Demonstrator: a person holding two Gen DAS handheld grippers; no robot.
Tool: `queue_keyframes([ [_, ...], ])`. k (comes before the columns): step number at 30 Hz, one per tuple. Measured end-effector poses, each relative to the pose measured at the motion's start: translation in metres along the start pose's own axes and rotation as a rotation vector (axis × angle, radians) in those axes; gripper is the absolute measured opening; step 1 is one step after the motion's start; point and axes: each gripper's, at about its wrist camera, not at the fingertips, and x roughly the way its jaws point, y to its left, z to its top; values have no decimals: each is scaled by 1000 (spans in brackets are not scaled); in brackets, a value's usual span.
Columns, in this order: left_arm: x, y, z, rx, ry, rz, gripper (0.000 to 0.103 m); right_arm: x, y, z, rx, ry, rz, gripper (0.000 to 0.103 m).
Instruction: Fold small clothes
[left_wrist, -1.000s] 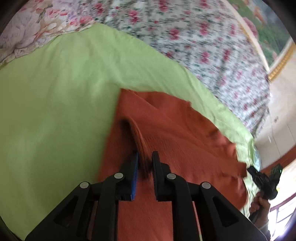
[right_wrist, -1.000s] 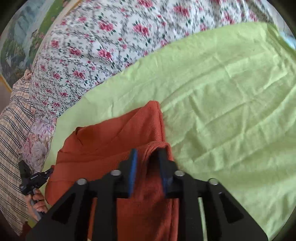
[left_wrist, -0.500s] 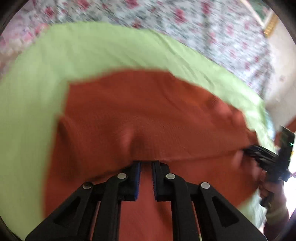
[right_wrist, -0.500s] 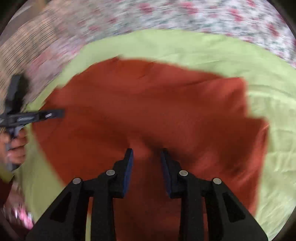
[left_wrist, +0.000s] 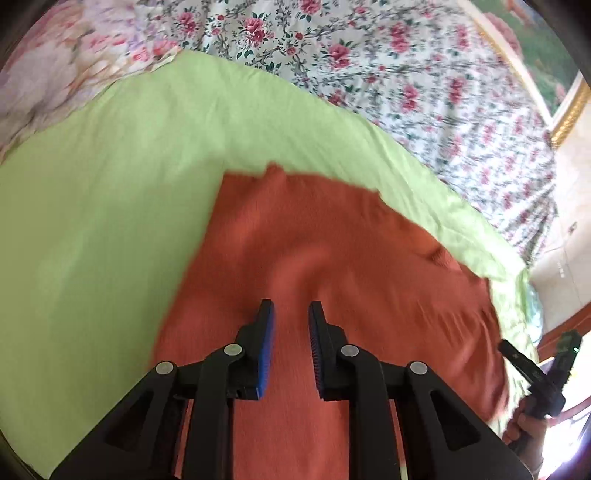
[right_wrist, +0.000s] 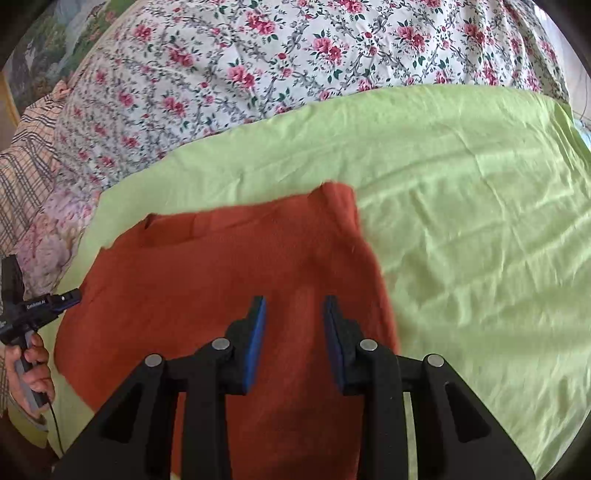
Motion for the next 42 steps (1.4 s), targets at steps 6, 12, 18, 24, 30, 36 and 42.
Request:
queue_keyframes([
  [6, -48, 6, -75, -51, -3, -50, 22, -22, 16, -46, 35, 16, 70, 33],
  [12, -59, 22, -114, -98, 40, -53, 30, -38, 30, -83, 58, 42, 116, 33],
  [18, -55, 34, -125, -173, 49, -71, 38, -52, 40, -101, 67, 51, 150, 35],
  [24, -46, 44, -109, -271, 1, -99, 62, -58, 44, -102, 66, 51, 173, 37],
  [30, -30, 54, -81, -352, -77, -66, 63, -58, 46, -99, 66, 48, 188, 37],
  [36, -18, 48, -58, -325, -128, 30, 45, -52, 42, -91, 72, 46, 210, 37],
  [42, -29, 5, -47, -190, -157, 32, 13, -48, 23, -75, 111, 43, 234, 37],
])
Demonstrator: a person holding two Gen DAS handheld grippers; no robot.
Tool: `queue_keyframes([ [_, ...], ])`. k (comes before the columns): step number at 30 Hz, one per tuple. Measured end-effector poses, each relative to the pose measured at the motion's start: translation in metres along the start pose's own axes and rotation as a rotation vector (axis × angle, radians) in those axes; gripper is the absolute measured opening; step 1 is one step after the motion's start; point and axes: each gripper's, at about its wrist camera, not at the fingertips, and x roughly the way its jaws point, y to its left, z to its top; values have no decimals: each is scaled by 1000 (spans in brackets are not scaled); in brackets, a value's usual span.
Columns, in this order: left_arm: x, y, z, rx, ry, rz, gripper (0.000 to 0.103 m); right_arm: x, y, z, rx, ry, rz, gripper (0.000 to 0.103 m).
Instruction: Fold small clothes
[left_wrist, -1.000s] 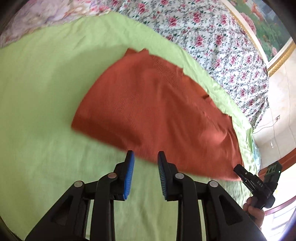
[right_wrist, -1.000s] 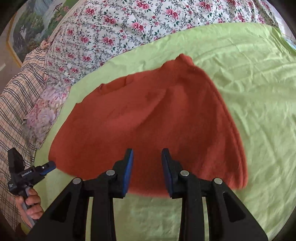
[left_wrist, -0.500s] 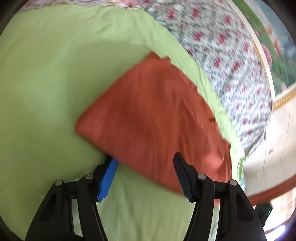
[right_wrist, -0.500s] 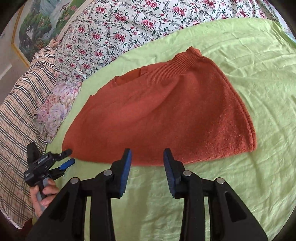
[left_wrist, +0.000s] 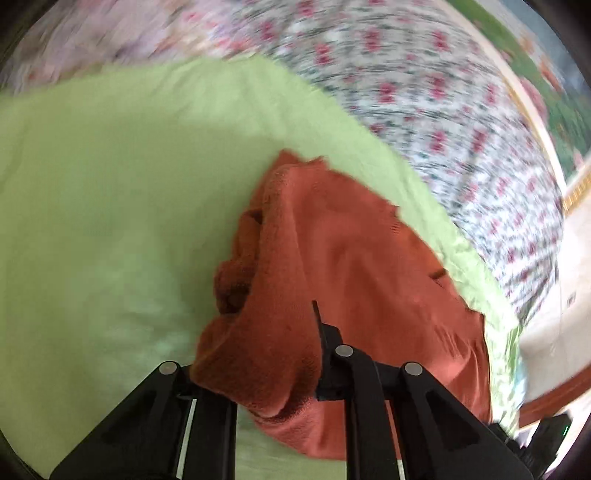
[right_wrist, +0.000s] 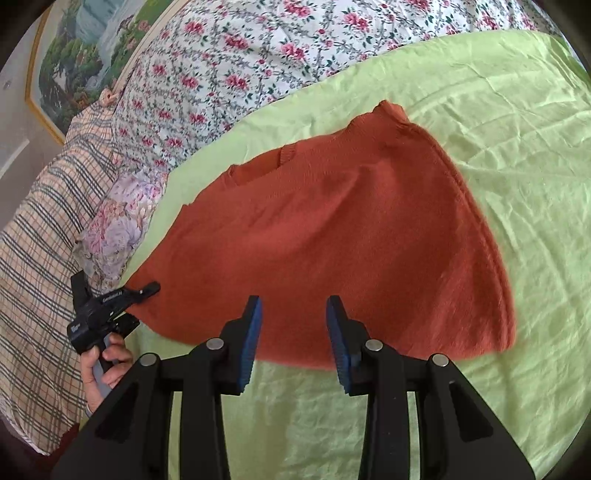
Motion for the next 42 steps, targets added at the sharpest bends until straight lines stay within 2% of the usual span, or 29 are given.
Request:
queue_keyframes([
  [2, -9, -32, -2, 83, -12, -31, 12, -3, -6, 8, 10, -6, 4, 37],
  [5, -11, -84, -16, 230, -9, -27, 12, -6, -18, 26, 28, 6, 26, 37],
  [8, -2, -136, -43, 352, 16, -41, 12, -5, -24, 41, 36, 25, 54, 37],
  [11, 18, -165, -75, 431, 67, -62, 12, 3, -27, 56, 49, 55, 83, 37],
  [14, 44, -177, -104, 487, 118, -29, 12, 20, -25, 67, 55, 98, 123, 38],
  [16, 51, -177, -115, 506, 110, -9, 12, 42, -20, 74, 58, 145, 151, 45],
  [18, 49, -177, -117, 518, 103, -11, 14, 65, -12, 81, 44, 181, 162, 49],
  [21, 45, -175, -116, 527, 106, -32, 17, 103, 5, 95, 25, 228, 196, 49],
  [26, 42, -176, -118, 565, 103, -21, 18, 153, 26, 113, 39, 272, 239, 49],
  [28, 37, -180, -120, 589, 94, -21, 17, 164, 34, 115, 11, 282, 221, 47],
  [29, 34, -182, -120, 600, 87, -24, 14, 165, 40, 116, -20, 279, 201, 26],
  [30, 29, -186, -120, 606, 79, -31, 14, 161, 43, 117, -40, 277, 188, 18],
  [33, 15, -204, -117, 606, 69, -100, 14, 132, 41, 129, -79, 229, 219, 15],
  [36, 13, -233, -120, 603, 97, -185, 14, 94, 30, 144, -121, 177, 204, 15],
  [39, 26, -262, -134, 596, 153, -241, 14, 71, 7, 153, -134, 158, 138, 15],
  [42, 44, -282, -155, 608, 200, -256, 14, 61, -30, 152, -104, 167, 71, 15],
])
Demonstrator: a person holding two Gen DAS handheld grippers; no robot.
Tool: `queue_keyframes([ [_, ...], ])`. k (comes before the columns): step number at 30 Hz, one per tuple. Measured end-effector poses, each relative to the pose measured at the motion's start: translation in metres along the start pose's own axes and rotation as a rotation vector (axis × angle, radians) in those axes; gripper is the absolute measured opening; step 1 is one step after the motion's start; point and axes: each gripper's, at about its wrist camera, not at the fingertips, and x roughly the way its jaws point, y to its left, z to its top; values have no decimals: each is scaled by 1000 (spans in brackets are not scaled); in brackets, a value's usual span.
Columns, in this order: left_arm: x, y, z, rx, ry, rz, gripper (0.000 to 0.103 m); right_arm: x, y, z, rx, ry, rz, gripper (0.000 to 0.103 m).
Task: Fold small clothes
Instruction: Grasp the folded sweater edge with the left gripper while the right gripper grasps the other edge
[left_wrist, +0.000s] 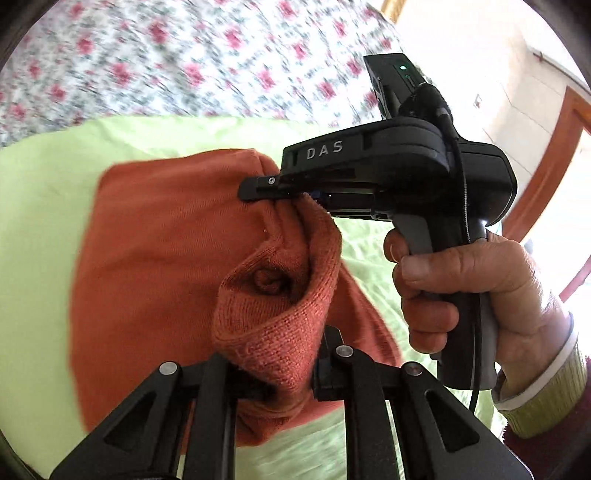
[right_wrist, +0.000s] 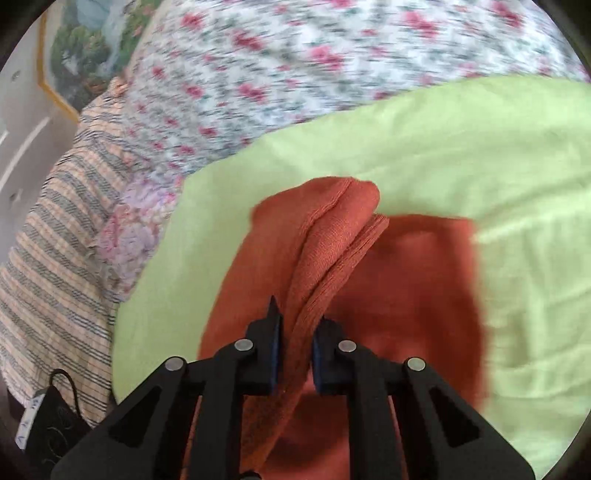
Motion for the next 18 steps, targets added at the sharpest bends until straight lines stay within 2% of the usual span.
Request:
queue_keyframes([
  [4, 23, -16, -6, 11, 33, -11, 14, -1, -35, -9, 23, 27, -45, 15],
  [8, 37, -19, -9, 20, 48, -3, 15, -7, -43, -9, 2, 13, -50, 15],
  [12, 45, -14, -7, 22, 65, -8, 16, 3, -48, -16, -25, 35, -96, 17],
  [18, 30, -15, -14, 47, 105, -56, 29, -7, -51, -26, -4, 7, -103, 24],
])
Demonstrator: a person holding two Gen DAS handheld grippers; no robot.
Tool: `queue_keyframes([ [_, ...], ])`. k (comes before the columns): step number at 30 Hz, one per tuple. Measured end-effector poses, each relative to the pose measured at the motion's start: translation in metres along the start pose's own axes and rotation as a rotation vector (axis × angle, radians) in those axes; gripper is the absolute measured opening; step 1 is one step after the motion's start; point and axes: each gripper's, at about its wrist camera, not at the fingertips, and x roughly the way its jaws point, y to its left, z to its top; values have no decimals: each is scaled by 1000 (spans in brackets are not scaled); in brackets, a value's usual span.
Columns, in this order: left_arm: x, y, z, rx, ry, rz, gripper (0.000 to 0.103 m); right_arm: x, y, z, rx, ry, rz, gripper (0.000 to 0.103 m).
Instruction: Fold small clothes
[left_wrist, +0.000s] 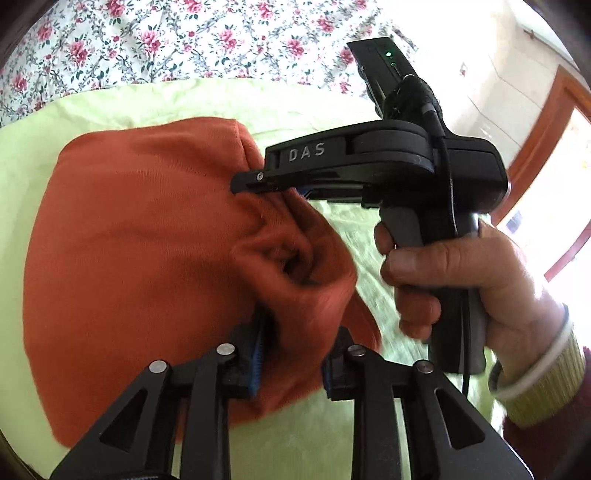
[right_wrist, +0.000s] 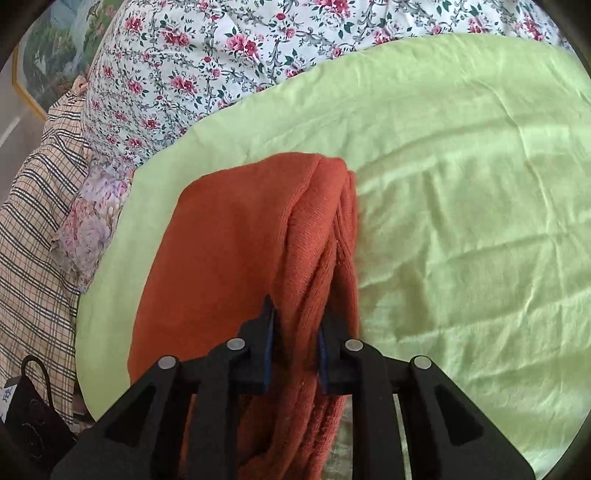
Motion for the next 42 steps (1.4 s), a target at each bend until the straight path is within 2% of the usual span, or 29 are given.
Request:
queue_keyframes([
  [1, -6, 1, -2, 4, 4, -2, 32, -4, 1, -2, -6, -3, -12, 26],
  [4, -37, 16, -15, 11, -13, -15, 45, -15, 2, -11, -20, -3, -46, 48],
  [5, -48, 24, -19, 7, -22, -11, 53, -18, 1, -14, -19, -2, -59, 58],
  [6, -62, 33, -25, -6, -35, 5, 62, -22, -2, -19, -17, -1, -65, 64],
  [10, -90, 88, -31, -114, -56, 59, 75, -28, -16, -33, 58, 17, 4, 64],
  [13, -89, 124, -24, -205, -46, 65, 76, -29, -21, -35, 104, 11, 63, 65],
  [16, -71, 157, -13, -292, -8, 18, 79, -22, -21, -33, 126, 19, 97, 71],
  [21, -20, 186, 1, -379, 91, -79, 80, -3, -14, -30, 127, 50, 116, 72],
  [23, -10, 186, 7, -373, 74, -91, 80, 1, -11, -29, 129, 60, 132, 72],
  [24, -8, 184, 9, -361, 67, -93, 76, 5, -9, -29, 129, 67, 142, 71],
  [25, -6, 181, 11, -346, 65, -90, 67, 7, -8, -29, 129, 73, 148, 69],
  [26, -2, 177, 14, -329, 74, -83, 47, 11, -5, -31, 129, 84, 152, 56],
  [27, -1, 177, 15, -314, 77, -68, 34, 14, -4, -32, 131, 93, 151, 42],
  [29, -12, 174, 13, -295, 52, -69, 25, 15, 3, -33, 126, 84, 144, 33],
  [31, -32, 172, 11, -296, 18, -86, 23, 7, 15, -34, 110, 53, 129, 28],
  [36, -119, 173, -12, -265, -101, -42, 22, -5, 66, -48, 66, 10, 280, 24],
  [40, -177, 199, -57, -306, -127, 25, 22, 15, 116, -71, 29, 28, 402, 24],
  [42, -188, 207, -74, -320, -122, 60, 22, 34, 137, -84, 21, 62, 447, 24],
])
